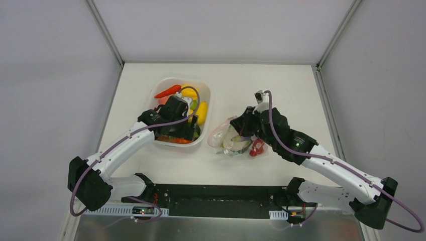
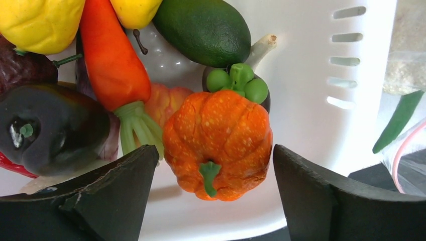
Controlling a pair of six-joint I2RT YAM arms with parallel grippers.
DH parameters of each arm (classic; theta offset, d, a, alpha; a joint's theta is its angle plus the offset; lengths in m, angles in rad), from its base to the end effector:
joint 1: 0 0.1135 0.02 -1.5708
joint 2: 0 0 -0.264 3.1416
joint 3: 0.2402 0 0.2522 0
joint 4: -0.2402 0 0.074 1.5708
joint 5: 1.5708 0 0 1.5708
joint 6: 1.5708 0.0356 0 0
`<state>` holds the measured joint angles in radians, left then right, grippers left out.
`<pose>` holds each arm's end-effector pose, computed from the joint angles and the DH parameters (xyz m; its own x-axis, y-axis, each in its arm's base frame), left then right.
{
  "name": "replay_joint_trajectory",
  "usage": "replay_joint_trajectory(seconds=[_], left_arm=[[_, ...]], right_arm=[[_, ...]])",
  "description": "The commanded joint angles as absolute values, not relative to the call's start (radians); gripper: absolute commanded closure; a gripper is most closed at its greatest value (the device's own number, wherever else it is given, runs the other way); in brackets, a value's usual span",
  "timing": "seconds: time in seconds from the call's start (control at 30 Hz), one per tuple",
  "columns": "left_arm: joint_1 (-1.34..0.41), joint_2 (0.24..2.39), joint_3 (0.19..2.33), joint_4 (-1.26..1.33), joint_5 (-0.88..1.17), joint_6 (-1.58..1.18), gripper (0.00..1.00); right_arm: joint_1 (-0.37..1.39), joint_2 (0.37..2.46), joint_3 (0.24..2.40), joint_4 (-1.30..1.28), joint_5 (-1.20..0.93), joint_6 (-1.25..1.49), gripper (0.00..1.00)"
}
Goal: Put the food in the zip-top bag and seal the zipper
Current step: Pick up the fake fruit from the bin.
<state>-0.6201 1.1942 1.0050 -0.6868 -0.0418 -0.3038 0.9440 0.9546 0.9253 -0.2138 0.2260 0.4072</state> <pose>0.2002 -0.1411 0.2877 -0.7637 0.1781 -0.6205 0.3462 0.9242 -0.1609 0.1352 0.1731 0.3556 -0.3917 0.1171 -0.9126 -0.5517 0.7639 0.3349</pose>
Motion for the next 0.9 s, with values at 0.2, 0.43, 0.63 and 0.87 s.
replay_joint_trajectory(seconds=[0.2, 0.43, 0.63, 0.87], left_arm=[[-0.612, 1.217, 0.991, -0.677, -0.002, -0.309, 0.49], [-0.612, 1.188, 1.011, -0.671, 0.027, -0.306, 0.84], [-0.612, 1.074, 1.039, -0.631, 0.015, -0.309, 0.92], [-0.611, 0.961, 1.044, -0.559, 0.018, -0.323, 0.93]], right_arm=[[0.939, 0.968, 0.967, -0.198, 0.217, 0.394, 0.94], [0.938, 0.968, 0.982, -0.218, 0.213, 0.394, 0.97], [0.938, 0.941, 0.983, -0.234, 0.237, 0.390, 0.97], [0.939, 0.947, 0.977, -0.232, 0.229, 0.399, 0.97]])
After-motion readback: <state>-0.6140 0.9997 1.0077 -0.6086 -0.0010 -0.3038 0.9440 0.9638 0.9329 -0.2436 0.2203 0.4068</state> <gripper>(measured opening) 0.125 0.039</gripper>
